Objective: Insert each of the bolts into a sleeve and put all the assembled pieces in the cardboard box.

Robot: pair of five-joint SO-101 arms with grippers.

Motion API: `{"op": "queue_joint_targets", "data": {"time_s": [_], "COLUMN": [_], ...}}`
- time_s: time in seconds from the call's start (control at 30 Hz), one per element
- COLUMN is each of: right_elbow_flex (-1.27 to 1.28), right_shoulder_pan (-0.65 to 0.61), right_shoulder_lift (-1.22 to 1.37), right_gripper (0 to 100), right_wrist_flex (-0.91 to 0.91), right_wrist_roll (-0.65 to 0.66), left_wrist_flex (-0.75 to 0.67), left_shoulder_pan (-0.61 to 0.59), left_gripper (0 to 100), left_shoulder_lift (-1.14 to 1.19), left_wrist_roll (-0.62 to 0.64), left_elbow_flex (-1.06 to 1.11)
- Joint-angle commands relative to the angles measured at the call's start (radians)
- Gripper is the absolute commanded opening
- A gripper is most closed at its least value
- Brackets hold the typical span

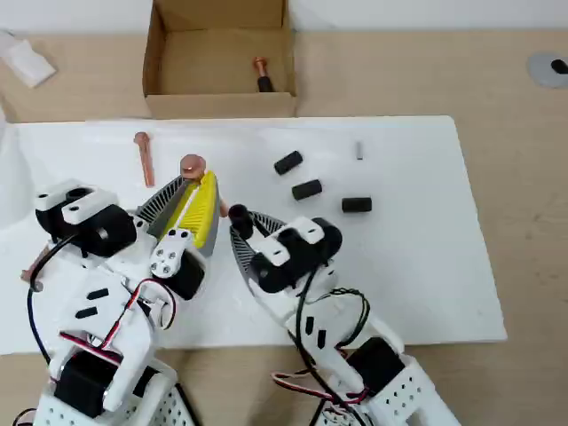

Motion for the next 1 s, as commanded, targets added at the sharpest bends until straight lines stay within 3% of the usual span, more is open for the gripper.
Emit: {"op": "queue_joint_targets", "data": {"time_s": [0.0,0.47,0.67,0.97], "right_elbow_flex": [0.010,0.024,0.024,0.024], "right_shoulder_pan": [-0.015,-0.018,-0.018,-0.016], "right_shoulder_lift": [-0.027,-0.027,-0.027,-0.027], "right_gripper": [0.9,0.9,0.9,0.9], "right_wrist_flex": [-0.071,-0.081,-0.080,-0.080], "right_wrist_roll": [-0.009,-0.008,-0.009,-0.009], "left_wrist_flex": [-0.031,-0.080,-0.078,-0.080], "left_shoulder_pan": [0.011,0.012,0.086,0.057], "left_gripper": [1,1,1,1], "left_shoulder_lift": [-0.007,-0.004,-0.002,-0.002], "left_wrist_roll": [0.011,0.015,0.009,0.008], "left_elbow_flex": [-0.005,0.006,0.037,0.044]}}
